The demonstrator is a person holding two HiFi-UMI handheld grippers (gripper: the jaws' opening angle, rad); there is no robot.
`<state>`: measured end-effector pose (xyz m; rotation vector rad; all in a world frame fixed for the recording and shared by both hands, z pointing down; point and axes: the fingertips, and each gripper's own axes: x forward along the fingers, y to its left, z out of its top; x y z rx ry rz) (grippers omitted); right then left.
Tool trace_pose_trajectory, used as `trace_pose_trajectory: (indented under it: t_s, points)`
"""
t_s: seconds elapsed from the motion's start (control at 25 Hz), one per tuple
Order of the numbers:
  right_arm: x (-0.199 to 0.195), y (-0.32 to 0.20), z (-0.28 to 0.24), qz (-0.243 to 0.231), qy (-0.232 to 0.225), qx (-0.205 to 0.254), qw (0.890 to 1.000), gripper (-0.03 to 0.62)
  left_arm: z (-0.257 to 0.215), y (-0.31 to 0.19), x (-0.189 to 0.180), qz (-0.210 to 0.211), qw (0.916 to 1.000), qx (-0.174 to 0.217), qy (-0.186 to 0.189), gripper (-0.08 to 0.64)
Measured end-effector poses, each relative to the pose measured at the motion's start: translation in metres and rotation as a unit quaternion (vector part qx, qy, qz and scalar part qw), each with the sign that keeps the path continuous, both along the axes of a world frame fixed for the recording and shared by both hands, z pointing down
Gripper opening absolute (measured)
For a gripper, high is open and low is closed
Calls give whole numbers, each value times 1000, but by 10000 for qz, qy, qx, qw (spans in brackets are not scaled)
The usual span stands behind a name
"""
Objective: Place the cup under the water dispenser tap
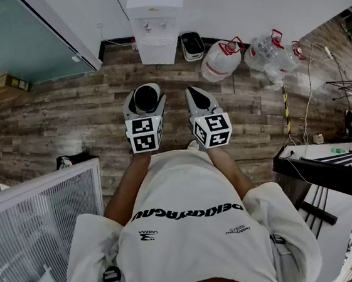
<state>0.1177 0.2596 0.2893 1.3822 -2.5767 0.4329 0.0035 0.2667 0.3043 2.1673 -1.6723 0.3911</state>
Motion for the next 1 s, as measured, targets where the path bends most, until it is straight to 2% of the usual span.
trace_pose_trajectory:
  t_s: [0.52, 0.8, 1.0]
  points:
    - [13, -6, 4, -70, -176, -35, 9998, -2, 0, -5, 12, -124, 9998, 146, 40, 377]
    - [49, -14, 3, -142, -156, 2, 9998, -2, 3, -11, 44, -233, 9996, 133, -58, 377]
    - [72, -19, 1, -378, -82, 158, 9991, -2, 4, -16, 70, -364, 9989, 247, -187, 377]
